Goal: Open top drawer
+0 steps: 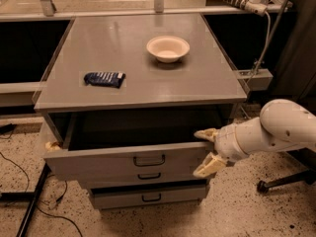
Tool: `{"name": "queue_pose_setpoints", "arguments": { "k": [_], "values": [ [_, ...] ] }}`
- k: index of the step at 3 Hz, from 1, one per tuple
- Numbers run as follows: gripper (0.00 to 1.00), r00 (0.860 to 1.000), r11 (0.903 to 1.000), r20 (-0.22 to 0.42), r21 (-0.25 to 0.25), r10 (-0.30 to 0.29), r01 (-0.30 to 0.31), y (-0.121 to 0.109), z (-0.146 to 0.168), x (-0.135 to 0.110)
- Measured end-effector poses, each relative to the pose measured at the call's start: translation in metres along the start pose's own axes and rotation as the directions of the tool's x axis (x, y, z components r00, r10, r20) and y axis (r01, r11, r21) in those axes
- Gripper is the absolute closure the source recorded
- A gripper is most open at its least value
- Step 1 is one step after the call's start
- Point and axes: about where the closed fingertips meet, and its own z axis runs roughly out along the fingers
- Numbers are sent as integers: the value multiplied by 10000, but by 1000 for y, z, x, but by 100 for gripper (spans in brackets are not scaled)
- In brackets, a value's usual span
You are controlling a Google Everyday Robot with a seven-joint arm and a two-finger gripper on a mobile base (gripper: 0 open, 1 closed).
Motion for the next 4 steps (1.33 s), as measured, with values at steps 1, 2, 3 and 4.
{"name": "queue_pose_setpoints", "arguments": {
  "k": [1, 2, 3, 4],
  "values": [
    [100, 10000, 10000, 4, -13, 68, -68, 1, -1, 1],
    [100, 9994, 9993, 15, -147, 345, -345, 9, -1, 6],
    [100, 9994, 9993, 15, -147, 345, -345, 8, -7, 1],
    [100, 9994, 9993, 16, -149, 347, -346, 8, -11, -2]
  ]
}}
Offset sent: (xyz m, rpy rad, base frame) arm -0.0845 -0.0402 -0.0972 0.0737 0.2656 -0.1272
